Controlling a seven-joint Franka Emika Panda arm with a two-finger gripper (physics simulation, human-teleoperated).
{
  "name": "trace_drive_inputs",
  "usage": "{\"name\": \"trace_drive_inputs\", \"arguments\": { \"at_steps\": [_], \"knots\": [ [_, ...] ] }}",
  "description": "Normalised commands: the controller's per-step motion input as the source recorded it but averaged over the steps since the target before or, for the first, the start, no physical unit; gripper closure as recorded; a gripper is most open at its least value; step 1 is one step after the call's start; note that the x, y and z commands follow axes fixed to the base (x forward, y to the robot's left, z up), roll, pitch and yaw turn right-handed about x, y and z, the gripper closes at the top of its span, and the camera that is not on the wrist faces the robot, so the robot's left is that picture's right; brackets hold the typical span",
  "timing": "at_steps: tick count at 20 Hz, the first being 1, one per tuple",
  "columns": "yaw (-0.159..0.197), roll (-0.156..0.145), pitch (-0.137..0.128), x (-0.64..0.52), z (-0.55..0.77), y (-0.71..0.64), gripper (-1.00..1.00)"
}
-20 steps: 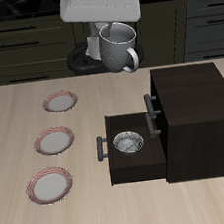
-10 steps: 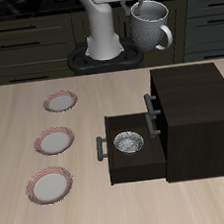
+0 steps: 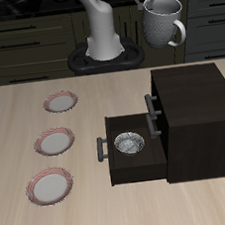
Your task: Place the porcelain mug on top of the cabinet
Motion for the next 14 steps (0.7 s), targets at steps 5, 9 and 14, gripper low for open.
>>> {"name": "trace_drive_inputs", "arguments": {
  "at_steps": [5,9,14],
  "knots": [
    [0.003,-0.011,-0.004,0.22,-0.01,0.21,1.0],
    [-0.006,0.031,0.034,0.25,-0.12,0.44,1.0],
    [0.035,0.037,-0.008,0.12,-0.08,0.37,1.0]
  ]
}}
